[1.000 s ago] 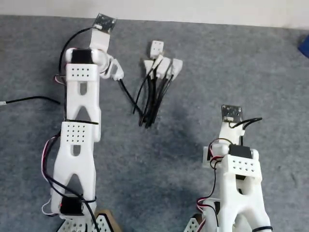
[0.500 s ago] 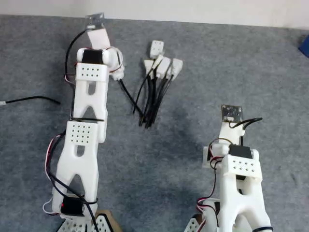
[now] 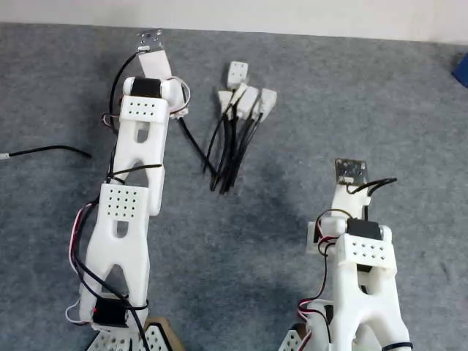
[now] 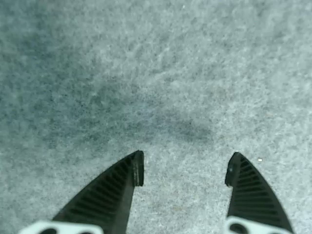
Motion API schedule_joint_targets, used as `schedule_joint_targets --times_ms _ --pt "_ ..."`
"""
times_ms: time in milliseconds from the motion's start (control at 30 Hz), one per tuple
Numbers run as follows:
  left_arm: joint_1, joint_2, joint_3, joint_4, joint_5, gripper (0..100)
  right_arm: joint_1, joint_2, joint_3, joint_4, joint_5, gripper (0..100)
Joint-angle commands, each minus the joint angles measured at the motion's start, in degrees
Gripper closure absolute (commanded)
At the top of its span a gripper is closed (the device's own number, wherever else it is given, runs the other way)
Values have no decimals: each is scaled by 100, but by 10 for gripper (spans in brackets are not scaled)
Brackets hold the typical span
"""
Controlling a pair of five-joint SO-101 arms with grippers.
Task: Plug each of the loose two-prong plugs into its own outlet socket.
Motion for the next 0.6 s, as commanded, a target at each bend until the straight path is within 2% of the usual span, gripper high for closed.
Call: schedule_joint_targets --times_ms 0,100,233,433,567 --pt "127 -251 -127 -97 -448 898 -66 4 -40 -40 79 727" --pt "189 -215 -532 -79 -782 898 -66 4 -40 -40 79 727" --pt "171 -207 -716 -88 -844 895 -66 4 -40 -40 79 727" --pt "180 -57 -154 -484 -826 713 -66 4 -40 -40 79 727" --pt "163 198 -136 -712 -844 702 -66 4 -40 -40 79 727"
